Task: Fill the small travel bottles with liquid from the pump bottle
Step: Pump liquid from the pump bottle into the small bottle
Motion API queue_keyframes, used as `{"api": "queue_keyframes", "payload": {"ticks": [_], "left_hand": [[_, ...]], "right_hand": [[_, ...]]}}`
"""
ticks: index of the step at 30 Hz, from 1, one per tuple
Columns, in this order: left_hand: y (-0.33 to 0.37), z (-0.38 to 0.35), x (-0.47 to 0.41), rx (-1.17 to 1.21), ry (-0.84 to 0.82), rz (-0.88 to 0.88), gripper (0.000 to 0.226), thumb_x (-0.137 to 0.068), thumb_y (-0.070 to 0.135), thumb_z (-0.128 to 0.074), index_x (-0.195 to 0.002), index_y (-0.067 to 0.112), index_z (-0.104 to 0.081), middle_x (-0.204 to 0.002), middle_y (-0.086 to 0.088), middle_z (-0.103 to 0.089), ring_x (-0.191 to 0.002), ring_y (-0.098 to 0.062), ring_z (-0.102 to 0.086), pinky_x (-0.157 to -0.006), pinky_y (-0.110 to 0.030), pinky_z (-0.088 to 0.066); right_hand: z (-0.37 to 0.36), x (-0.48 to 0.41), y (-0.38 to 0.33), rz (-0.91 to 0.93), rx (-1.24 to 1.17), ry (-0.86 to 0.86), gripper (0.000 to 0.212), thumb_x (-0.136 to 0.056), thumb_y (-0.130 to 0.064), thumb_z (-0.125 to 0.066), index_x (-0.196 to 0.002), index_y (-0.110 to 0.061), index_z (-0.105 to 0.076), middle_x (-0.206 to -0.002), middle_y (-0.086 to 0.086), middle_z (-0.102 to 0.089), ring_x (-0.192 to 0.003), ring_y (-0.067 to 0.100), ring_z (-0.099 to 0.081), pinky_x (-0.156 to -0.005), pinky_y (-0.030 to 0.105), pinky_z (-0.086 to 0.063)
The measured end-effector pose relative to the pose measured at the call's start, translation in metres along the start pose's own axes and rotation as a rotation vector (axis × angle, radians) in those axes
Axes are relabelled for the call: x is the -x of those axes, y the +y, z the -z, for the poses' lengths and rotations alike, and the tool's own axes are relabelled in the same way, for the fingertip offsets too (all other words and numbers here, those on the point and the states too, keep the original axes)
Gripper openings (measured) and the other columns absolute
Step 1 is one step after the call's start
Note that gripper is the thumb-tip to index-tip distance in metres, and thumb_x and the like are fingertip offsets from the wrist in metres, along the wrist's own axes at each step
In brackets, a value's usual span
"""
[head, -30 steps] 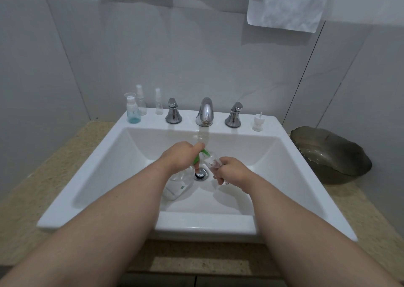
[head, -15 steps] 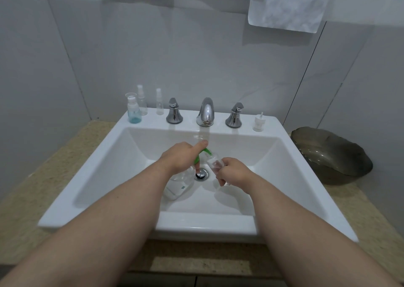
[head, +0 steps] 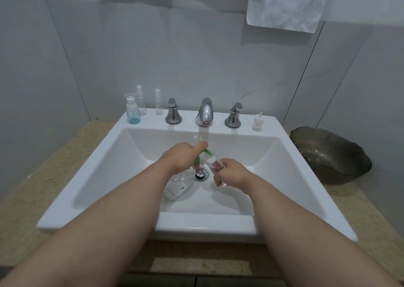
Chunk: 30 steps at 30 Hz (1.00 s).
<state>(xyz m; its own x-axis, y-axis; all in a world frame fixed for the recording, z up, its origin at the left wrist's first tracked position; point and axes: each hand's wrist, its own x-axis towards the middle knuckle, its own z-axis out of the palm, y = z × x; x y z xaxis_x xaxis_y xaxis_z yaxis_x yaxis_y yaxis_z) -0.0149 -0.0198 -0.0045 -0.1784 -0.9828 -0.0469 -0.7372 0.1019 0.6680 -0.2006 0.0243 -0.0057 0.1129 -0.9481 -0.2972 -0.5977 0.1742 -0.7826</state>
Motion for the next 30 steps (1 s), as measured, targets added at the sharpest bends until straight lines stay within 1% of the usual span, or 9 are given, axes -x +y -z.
{"api": "queue_keyframes", "payload": {"ticks": [3, 6, 11, 13, 16, 19, 24, 28, 30], "left_hand": [[-0.0001, -0.0001, -0.0009, 0.000, 0.002, 0.002, 0.078, -0.095, 0.072, -0.034, -0.056, 0.018, -0.075, -0.076, 0.008, -0.071, -0.085, -0.019, -0.064, -0.099, -0.045, -0.049], [-0.0018, 0.0001, -0.0016, 0.015, -0.003, -0.002, 0.079, -0.088, 0.076, -0.031, -0.057, 0.018, -0.076, -0.079, 0.007, -0.073, -0.086, -0.019, -0.065, -0.100, -0.047, -0.048], [-0.0017, -0.0003, -0.0018, 0.011, -0.001, -0.005, 0.081, -0.085, 0.078, -0.029, -0.057, 0.019, -0.077, -0.080, 0.007, -0.074, -0.088, -0.018, -0.065, -0.100, -0.047, -0.048], [-0.0015, 0.0000, -0.0015, 0.013, -0.003, -0.005, 0.081, -0.084, 0.078, -0.029, -0.057, 0.019, -0.077, -0.079, 0.008, -0.074, -0.087, -0.019, -0.065, -0.100, -0.047, -0.048], [-0.0009, 0.0004, -0.0003, 0.017, -0.011, -0.011, 0.080, -0.088, 0.075, -0.031, -0.056, 0.017, -0.076, -0.075, 0.008, -0.072, -0.085, -0.019, -0.065, -0.099, -0.047, -0.048], [0.0000, 0.0003, 0.0002, 0.005, -0.010, -0.011, 0.080, -0.094, 0.072, -0.033, -0.057, 0.017, -0.077, -0.077, 0.008, -0.072, -0.086, -0.018, -0.064, -0.099, -0.046, -0.048], [0.0006, 0.0007, 0.0000, -0.004, -0.006, -0.004, 0.080, -0.095, 0.072, -0.032, -0.058, 0.017, -0.077, -0.079, 0.007, -0.072, -0.087, -0.019, -0.065, -0.099, -0.046, -0.048], [0.0018, 0.0010, 0.0014, -0.004, -0.009, -0.003, 0.080, -0.095, 0.072, -0.033, -0.058, 0.017, -0.077, -0.081, 0.006, -0.072, -0.087, -0.020, -0.065, -0.099, -0.045, -0.049], [0.0025, 0.0004, 0.0017, -0.006, -0.010, -0.002, 0.079, -0.096, 0.071, -0.034, -0.058, 0.017, -0.077, -0.082, 0.005, -0.071, -0.087, -0.021, -0.065, -0.098, -0.045, -0.049]], "right_hand": [[-0.0007, 0.0013, -0.0012, 0.004, -0.013, -0.020, 0.026, -0.075, 0.006, -0.063, -0.077, -0.018, -0.055, -0.077, -0.002, -0.053, -0.067, 0.016, -0.050, -0.052, 0.020, -0.042], [-0.0001, 0.0022, -0.0016, 0.015, -0.037, -0.026, 0.026, -0.078, 0.007, -0.064, -0.082, -0.017, -0.056, -0.078, -0.003, -0.053, -0.063, 0.013, -0.048, -0.038, 0.013, -0.034], [-0.0010, 0.0005, 0.0012, -0.001, -0.005, -0.039, 0.031, -0.073, -0.001, -0.070, -0.080, -0.027, -0.056, -0.078, -0.008, -0.056, -0.066, 0.013, -0.054, -0.057, 0.025, -0.038], [-0.0006, -0.0008, 0.0016, -0.003, -0.009, -0.042, 0.033, -0.071, 0.001, -0.072, -0.077, -0.029, -0.058, -0.079, -0.009, -0.056, -0.071, 0.014, -0.054, -0.059, 0.025, -0.039], [-0.0004, -0.0001, 0.0014, 0.013, -0.024, -0.044, 0.034, -0.070, 0.005, -0.074, -0.071, -0.026, -0.059, -0.073, -0.010, -0.056, -0.068, 0.011, -0.053, -0.054, 0.018, -0.039], [-0.0011, -0.0005, 0.0023, 0.025, -0.035, -0.032, 0.038, -0.067, 0.008, -0.075, -0.066, -0.026, -0.060, -0.070, -0.010, -0.058, -0.070, 0.013, -0.055, -0.064, 0.023, -0.044], [-0.0021, -0.0013, 0.0038, 0.028, -0.005, -0.052, 0.034, -0.067, 0.005, -0.079, -0.075, -0.026, -0.066, -0.081, -0.005, -0.064, -0.077, 0.017, -0.061, -0.075, 0.028, -0.051], [-0.0003, 0.0003, 0.0051, 0.040, 0.019, -0.087, 0.028, -0.070, 0.005, -0.079, -0.076, -0.018, -0.064, -0.073, -0.007, -0.062, -0.066, 0.012, -0.059, -0.062, 0.021, -0.049], [-0.0003, -0.0006, 0.0066, 0.041, 0.038, -0.101, 0.029, -0.069, 0.004, -0.081, -0.074, -0.017, -0.063, -0.068, -0.007, -0.061, -0.062, 0.014, -0.058, -0.058, 0.021, -0.047]]}}
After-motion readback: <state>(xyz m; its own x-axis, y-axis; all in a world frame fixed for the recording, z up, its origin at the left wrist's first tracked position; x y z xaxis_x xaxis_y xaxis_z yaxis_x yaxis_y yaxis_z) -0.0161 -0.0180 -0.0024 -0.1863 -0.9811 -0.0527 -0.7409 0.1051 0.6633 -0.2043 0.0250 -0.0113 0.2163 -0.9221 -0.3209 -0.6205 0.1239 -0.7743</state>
